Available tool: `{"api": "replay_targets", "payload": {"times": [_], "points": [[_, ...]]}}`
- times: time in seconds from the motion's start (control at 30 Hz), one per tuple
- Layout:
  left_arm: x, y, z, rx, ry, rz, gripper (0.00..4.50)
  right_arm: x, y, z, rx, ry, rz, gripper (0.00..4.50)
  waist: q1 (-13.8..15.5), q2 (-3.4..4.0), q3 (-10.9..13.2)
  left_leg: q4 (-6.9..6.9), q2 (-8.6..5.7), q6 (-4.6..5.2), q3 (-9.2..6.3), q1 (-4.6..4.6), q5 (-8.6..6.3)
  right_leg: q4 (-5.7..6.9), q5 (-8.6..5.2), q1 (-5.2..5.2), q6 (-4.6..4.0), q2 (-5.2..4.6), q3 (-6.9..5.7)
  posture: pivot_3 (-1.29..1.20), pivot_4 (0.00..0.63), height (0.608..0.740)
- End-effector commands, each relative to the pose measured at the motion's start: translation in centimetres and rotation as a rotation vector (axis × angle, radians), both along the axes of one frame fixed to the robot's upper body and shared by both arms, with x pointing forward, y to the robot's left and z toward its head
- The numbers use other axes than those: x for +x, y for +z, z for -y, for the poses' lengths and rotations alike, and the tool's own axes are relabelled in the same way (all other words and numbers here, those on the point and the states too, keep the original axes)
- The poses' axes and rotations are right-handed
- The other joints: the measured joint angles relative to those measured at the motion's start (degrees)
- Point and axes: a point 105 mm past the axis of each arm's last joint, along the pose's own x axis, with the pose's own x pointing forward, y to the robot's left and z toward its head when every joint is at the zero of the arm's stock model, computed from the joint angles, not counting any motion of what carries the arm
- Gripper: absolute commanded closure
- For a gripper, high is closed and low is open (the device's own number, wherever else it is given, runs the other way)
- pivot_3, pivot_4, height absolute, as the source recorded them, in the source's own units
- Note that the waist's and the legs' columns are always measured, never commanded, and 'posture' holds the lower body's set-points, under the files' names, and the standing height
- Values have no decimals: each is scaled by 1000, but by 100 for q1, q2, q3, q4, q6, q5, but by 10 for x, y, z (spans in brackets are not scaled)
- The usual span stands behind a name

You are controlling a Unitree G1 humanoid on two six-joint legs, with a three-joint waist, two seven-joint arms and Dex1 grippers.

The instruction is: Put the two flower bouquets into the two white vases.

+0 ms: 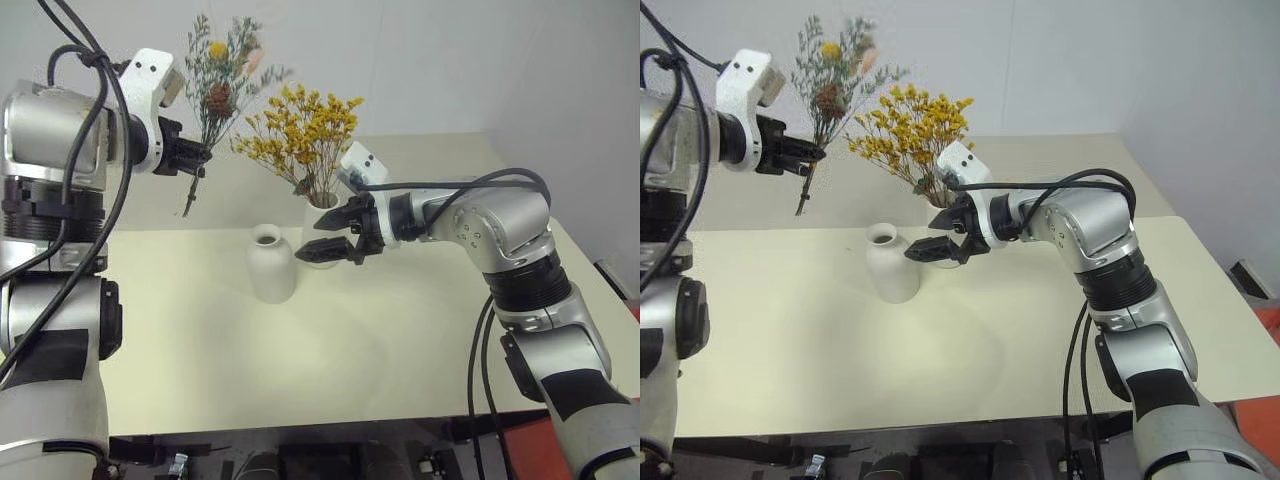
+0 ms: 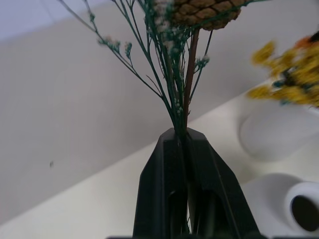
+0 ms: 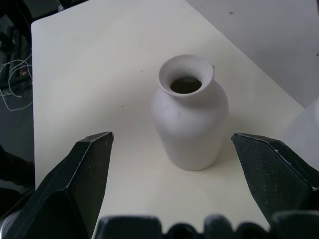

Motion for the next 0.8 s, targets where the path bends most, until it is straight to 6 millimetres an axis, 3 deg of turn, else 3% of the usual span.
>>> {"api": "replay_targets", "payload": {"times": [0.03, 0.23, 0.3, 0.47, 0.8], "points": [[-22, 25, 7, -39, -96, 175, 4482, -1, 11, 0, 17, 9, 54, 0, -3, 0, 0, 0, 0, -1, 0, 2, 1, 2, 0, 1, 0, -1, 2, 0, 150, 740], [-53, 27, 13, -142, -228, 400, 4482, 0, 8, -1, 20, 4, 50, 0, -7, 0, 0, 2, 0, -5, 2, 13, 3, 21, 0, 2, -1, 0, 6, 0, 150, 740], [-60, 22, 13, -188, -281, 400, 4482, 1, 8, -2, 22, 4, 50, 0, -5, -1, -1, 1, 0, -6, 4, 16, 4, 22, 1, 3, -2, 0, 10, 0, 150, 740], [-60, 12, 5, -262, -342, 376, 4482, 2, 7, -5, 35, 8, 50, 0, -1, -1, -1, 1, -1, -21, 3, 19, 12, 26, 1, 5, -3, 0, 8, 0, 150, 740], [-59, -8, 23, -307, -624, 394, 4482, 5, 7, -8, 46, 14, 49, 0, 2, -1, -1, 0, 0, -23, 3, 21, 14, 24, 2, 8, -4, 0, 5, 0, 150, 740]]}}
